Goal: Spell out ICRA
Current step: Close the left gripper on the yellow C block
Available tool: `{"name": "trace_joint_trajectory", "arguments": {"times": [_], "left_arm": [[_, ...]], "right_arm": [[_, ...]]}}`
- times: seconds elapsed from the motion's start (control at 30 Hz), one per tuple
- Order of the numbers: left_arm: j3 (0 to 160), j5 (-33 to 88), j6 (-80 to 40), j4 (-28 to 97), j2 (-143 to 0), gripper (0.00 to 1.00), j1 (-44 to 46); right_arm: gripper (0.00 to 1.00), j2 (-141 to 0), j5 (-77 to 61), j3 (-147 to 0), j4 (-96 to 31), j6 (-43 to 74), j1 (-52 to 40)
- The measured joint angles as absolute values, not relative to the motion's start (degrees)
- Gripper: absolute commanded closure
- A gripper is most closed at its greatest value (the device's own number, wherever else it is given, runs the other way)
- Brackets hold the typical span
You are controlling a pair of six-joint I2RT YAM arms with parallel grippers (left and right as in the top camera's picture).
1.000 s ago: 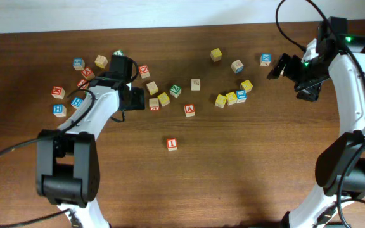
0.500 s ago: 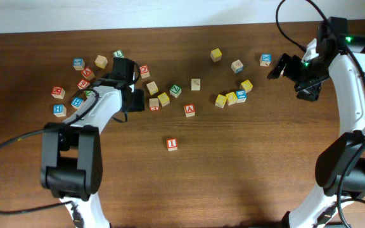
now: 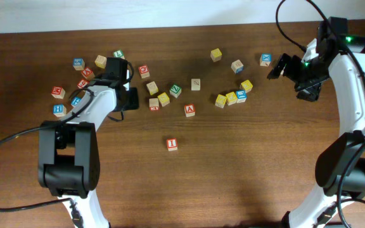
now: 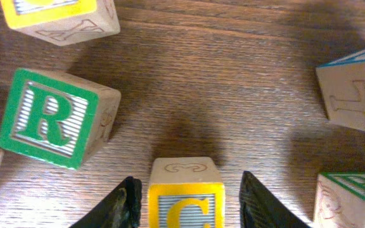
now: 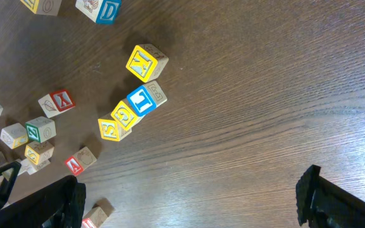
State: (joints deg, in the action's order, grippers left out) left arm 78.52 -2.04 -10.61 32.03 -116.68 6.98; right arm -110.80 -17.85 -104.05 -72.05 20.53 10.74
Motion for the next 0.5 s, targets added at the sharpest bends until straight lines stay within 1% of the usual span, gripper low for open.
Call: {"name": "trace_joint_trajectory", "arguments": {"times": [0.03, 0.13, 0.2, 0.33, 0.47, 0.5], "left_arm": [[78.5, -1.6, -10.5, 32.0, -116.7, 0.62, 7.0], [78.5, -1.2, -10.5, 31.9, -116.7, 0.62, 7.0], [78.5, -1.2, -10.5, 31.9, -116.7, 0.64, 7.0], [78.5, -1.3, -10.5, 31.9, -116.7, 0.6, 7.0], [78.5, -2.3, -10.5, 31.9, -116.7, 0.7, 7.0], [78.5, -2.4, -10.4, 31.9, -116.7, 0.71, 7.0]], "right_arm": [[0.02, -110.8, -17.8, -104.0, -72.1, 20.5, 10.7], [0.02, -110.8, -17.8, -104.0, -72.1, 20.5, 10.7], [0.02, -110.8, -17.8, -104.0, -72.1, 20.5, 10.7], [0.02, -110.8, -17.8, -104.0, -72.1, 20.6, 10.7], [0.02, -110.8, -17.8, -104.0, -72.1, 20.5, 10.7], [0.02, -110.8, -17.8, -104.0, -72.1, 20.5, 10.7]]}}
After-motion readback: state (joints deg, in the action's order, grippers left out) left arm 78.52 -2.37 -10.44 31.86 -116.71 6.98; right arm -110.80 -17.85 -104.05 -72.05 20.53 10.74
